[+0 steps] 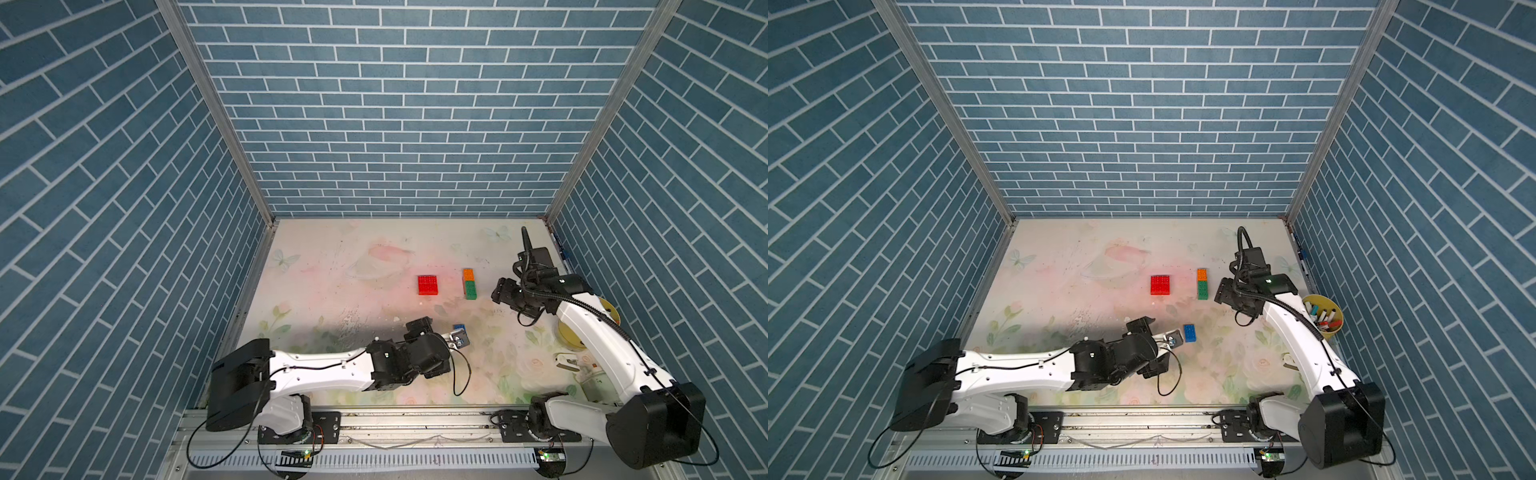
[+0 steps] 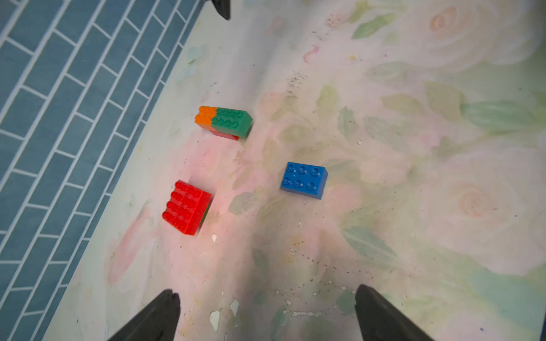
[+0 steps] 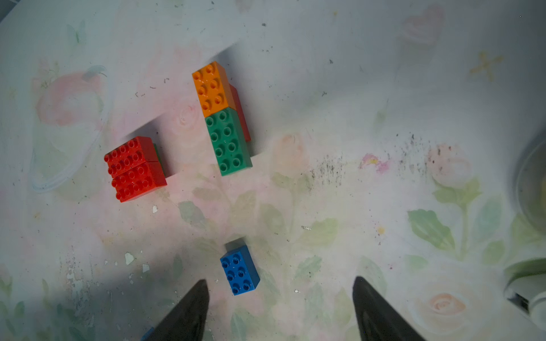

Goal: Assemble a rectangle with lego
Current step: Move the lego brick at the center of the board.

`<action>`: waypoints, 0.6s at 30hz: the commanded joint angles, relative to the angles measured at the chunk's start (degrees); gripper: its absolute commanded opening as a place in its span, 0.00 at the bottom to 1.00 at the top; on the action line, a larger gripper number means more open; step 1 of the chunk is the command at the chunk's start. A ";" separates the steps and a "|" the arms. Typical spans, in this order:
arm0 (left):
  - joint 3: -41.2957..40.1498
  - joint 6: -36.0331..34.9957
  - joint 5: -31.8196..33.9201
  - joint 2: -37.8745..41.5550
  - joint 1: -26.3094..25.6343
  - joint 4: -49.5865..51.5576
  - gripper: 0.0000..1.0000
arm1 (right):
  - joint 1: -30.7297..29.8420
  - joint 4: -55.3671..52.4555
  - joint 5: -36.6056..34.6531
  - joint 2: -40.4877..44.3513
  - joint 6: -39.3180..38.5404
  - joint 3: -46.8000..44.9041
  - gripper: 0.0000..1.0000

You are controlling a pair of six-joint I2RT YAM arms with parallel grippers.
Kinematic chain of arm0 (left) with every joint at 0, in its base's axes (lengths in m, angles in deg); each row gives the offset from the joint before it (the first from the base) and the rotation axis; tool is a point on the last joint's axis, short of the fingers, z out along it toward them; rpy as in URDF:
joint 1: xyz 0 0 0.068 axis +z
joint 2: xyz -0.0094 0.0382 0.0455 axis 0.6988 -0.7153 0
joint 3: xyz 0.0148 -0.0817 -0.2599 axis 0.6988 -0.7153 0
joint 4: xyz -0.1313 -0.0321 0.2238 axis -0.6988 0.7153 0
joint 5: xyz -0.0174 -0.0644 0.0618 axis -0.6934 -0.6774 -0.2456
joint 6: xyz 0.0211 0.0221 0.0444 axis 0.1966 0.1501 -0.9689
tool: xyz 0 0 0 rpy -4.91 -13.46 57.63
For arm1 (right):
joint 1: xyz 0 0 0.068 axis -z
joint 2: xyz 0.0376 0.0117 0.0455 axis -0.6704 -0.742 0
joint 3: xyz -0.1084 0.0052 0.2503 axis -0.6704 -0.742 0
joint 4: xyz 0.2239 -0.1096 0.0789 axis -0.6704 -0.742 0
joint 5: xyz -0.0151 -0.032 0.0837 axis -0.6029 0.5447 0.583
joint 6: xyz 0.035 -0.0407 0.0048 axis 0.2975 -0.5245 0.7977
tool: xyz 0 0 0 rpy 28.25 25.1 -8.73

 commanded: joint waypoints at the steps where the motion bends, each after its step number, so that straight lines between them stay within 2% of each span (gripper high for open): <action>1: 4.07 -7.91 -5.11 -3.22 0.59 -1.88 0.99 | 2.57 4.18 7.17 3.20 1.36 -2.82 0.76; 5: 8.62 -9.39 -15.96 -8.40 4.69 -1.59 0.99 | 5.22 5.64 10.03 5.98 0.78 -6.27 0.76; 10: 15.88 -11.41 -24.11 -15.92 8.49 1.62 0.96 | 7.72 7.06 12.00 8.61 0.41 -9.35 0.76; 18: 31.85 -14.15 -36.42 -27.96 14.41 15.92 0.89 | 9.91 8.49 12.77 9.51 -0.20 -10.08 0.75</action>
